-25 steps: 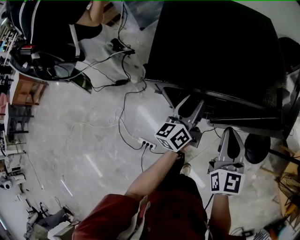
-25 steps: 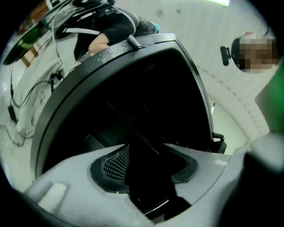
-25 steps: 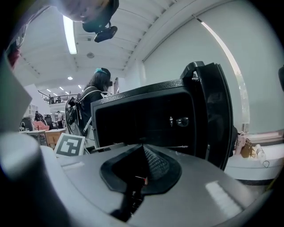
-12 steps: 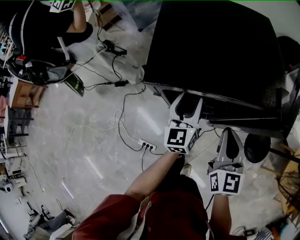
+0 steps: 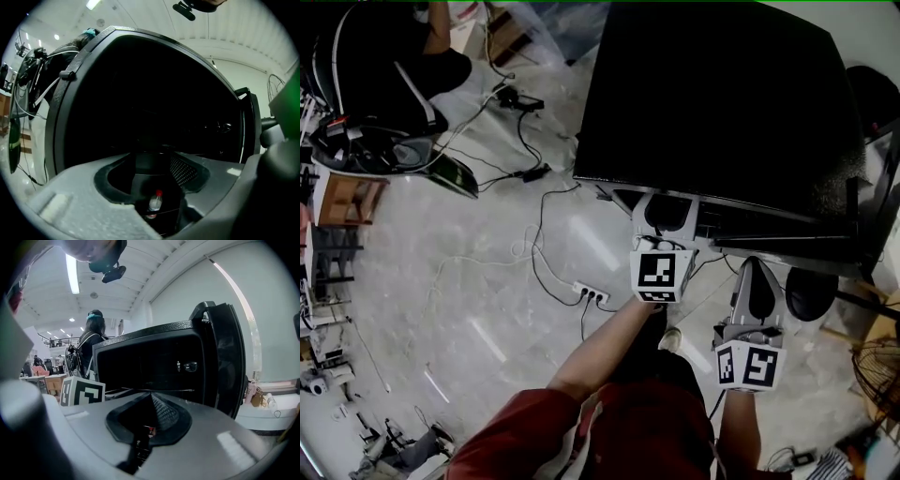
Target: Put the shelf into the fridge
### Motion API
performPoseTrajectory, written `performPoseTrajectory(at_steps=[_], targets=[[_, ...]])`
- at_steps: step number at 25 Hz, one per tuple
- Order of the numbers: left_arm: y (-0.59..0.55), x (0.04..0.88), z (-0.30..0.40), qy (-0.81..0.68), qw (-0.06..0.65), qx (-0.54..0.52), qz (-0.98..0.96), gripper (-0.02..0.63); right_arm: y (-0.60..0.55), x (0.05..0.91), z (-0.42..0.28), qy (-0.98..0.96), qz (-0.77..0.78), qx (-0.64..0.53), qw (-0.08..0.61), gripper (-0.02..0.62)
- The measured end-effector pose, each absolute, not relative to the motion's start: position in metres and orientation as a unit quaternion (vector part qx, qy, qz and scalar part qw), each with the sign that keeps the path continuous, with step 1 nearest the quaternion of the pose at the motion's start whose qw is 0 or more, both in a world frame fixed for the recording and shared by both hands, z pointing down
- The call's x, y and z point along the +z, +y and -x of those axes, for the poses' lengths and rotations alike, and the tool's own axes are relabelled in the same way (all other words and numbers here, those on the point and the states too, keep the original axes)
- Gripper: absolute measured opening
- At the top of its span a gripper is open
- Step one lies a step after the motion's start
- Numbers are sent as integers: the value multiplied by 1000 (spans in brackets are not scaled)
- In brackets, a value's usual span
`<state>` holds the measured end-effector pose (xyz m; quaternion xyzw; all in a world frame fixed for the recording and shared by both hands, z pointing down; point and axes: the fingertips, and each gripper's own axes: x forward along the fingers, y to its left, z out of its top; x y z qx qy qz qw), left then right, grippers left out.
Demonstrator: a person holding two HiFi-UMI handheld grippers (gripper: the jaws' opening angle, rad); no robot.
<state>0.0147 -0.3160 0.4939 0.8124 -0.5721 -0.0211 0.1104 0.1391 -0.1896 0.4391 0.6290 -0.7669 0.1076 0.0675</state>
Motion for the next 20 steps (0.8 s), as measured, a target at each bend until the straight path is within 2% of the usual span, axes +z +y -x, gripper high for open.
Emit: performPoseTrajectory(at_steps=[17, 20], targets=[[-358, 500, -17, -573, 57, 29, -817, 236, -188, 439, -151, -756, -642, 108, 68, 0], [-364, 499, -12, -572, 53, 37, -818, 261, -185, 438, -146, -756, -642, 108, 70, 0]])
